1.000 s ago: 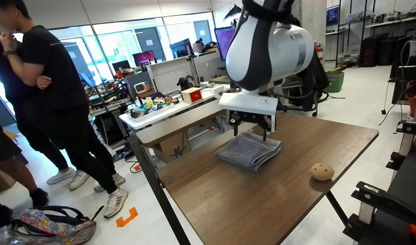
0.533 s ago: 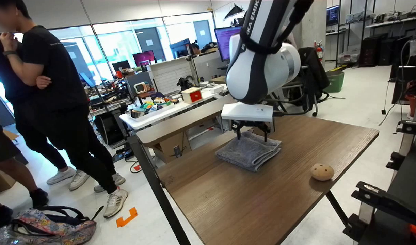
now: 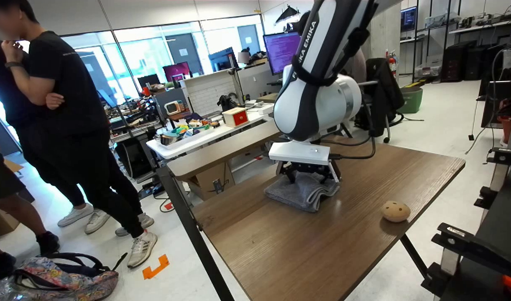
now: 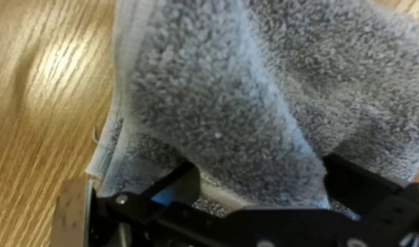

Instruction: Use the grey towel to wipe the table, move the cookie plush toy backwards

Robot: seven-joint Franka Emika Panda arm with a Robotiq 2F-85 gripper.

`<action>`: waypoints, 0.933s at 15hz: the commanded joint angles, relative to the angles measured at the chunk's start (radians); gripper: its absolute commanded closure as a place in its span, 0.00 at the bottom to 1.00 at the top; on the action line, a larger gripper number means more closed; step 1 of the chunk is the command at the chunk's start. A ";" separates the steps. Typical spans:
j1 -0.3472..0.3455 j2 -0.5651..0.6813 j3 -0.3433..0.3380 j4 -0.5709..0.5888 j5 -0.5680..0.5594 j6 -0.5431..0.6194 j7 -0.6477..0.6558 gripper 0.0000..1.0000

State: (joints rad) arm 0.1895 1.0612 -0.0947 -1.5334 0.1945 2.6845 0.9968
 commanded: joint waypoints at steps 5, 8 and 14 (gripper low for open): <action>0.096 0.110 -0.156 0.068 -0.045 -0.029 0.187 0.00; 0.088 0.209 -0.227 0.165 -0.052 -0.018 0.324 0.00; 0.033 0.345 -0.356 0.356 -0.073 -0.017 0.614 0.00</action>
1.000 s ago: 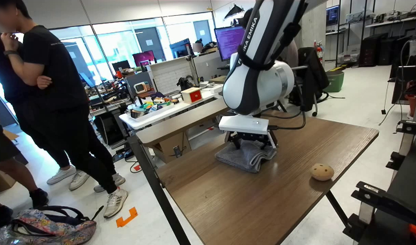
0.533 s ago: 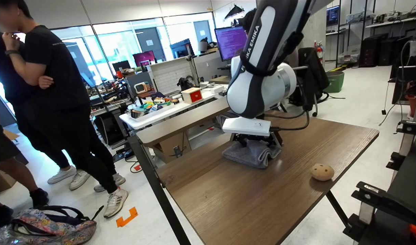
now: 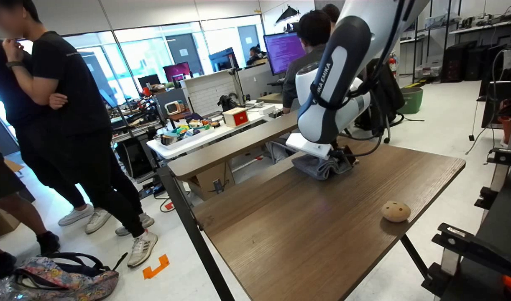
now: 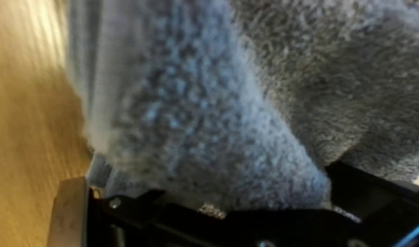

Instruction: Use the grey towel to wipe the table, move the cookie plush toy backwards

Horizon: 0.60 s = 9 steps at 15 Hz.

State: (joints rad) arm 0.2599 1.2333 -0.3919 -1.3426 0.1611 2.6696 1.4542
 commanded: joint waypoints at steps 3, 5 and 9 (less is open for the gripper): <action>-0.020 0.138 -0.080 0.115 -0.109 -0.102 0.232 0.00; -0.024 0.031 0.004 -0.017 -0.161 -0.061 0.108 0.00; -0.009 -0.113 0.052 -0.232 -0.196 0.057 -0.080 0.00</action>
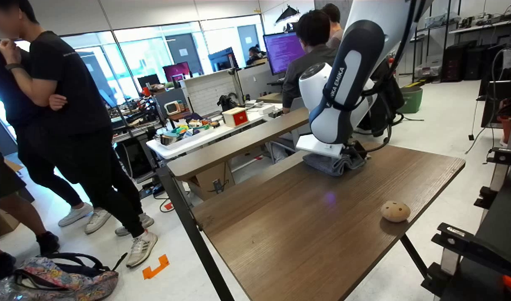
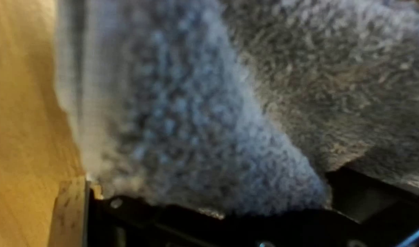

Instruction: Use the grey towel to wipe the table, move the cookie plush toy backwards

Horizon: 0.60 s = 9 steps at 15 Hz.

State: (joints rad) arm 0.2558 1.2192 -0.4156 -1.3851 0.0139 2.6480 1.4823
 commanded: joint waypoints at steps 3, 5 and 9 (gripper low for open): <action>-0.012 -0.188 0.097 -0.301 -0.061 0.058 -0.221 0.00; 0.013 -0.188 0.053 -0.306 -0.049 -0.004 -0.190 0.00; 0.035 -0.160 -0.018 -0.283 -0.062 -0.099 -0.080 0.00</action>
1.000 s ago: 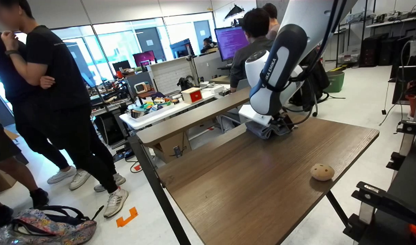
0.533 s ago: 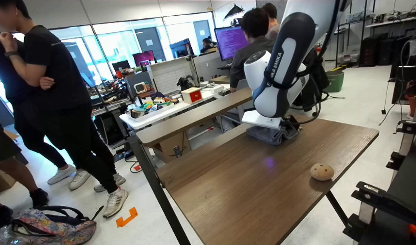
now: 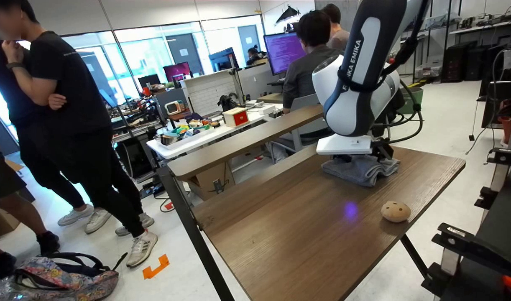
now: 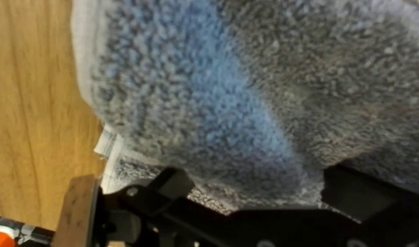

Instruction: Use the grey towel to wipe the table, move the cookie plush toy backwards

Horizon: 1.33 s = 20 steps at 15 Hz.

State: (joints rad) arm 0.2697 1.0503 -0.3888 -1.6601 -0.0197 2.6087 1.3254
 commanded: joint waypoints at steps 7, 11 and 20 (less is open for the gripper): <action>-0.021 0.041 -0.021 0.011 -0.047 -0.098 0.161 0.00; -0.043 -0.002 0.086 -0.070 -0.010 0.121 0.122 0.00; -0.150 -0.037 0.440 -0.150 0.182 0.483 -0.044 0.00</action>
State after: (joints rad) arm 0.2178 0.9608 -0.1007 -1.8387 0.0834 2.9896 1.3763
